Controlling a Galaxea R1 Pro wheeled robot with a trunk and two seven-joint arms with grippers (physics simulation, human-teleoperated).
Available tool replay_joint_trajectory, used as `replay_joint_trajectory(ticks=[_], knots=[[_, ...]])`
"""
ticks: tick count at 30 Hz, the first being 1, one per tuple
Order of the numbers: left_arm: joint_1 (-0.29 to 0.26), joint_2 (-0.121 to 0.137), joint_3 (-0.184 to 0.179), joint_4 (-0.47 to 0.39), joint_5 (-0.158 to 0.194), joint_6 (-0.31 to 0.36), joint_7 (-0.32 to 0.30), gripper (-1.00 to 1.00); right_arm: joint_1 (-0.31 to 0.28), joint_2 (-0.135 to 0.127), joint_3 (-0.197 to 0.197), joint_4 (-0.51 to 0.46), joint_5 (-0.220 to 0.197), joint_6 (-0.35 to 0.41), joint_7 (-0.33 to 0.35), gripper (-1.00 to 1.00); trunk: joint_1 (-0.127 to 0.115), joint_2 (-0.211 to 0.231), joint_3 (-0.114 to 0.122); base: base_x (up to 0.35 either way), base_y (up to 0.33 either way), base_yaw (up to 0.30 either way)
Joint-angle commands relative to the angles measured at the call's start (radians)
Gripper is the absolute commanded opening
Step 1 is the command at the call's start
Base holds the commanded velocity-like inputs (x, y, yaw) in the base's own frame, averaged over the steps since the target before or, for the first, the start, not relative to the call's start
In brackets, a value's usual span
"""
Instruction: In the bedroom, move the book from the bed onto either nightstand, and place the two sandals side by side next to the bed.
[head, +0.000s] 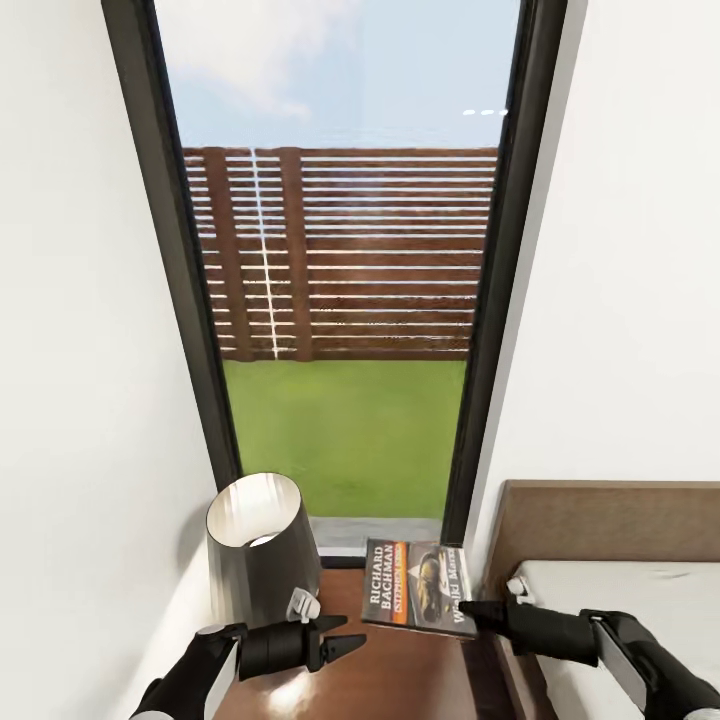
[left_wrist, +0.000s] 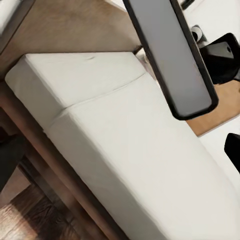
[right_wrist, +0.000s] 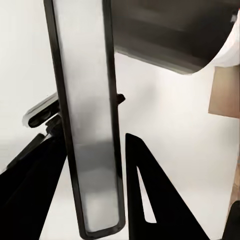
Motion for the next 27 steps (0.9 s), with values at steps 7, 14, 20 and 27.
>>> replay_joint_trajectory(ticks=[7,14,20,27], knots=[[0.000,-0.002,0.009,-0.001,-0.008,0.010,0.003,1.00,-0.006,0.143,0.001,0.003,-0.012,0.014,-0.220,-1.00,0.000,-0.001,0.000,0.000,0.000,0.000],[0.000,-0.002,0.009,-0.001,-0.009,0.008,0.006,1.00,-0.009,0.168,-0.006,0.002,-0.015,0.013,-0.279,-1.00,0.000,-0.001,0.000,0.000,0.000,0.000],[0.000,-0.002,0.009,-0.001,-0.010,0.008,0.006,1.00,-0.010,0.167,-0.029,-0.001,-0.017,0.008,-0.464,-1.00,0.000,-0.001,0.000,0.000,0.000,0.000],[0.000,0.001,0.011,-0.002,-0.010,0.008,0.003,1.00,-0.010,0.169,-0.169,-0.002,-0.016,0.006,-0.533,-1.00,0.000,-0.001,0.000,0.000,0.000,0.000]])
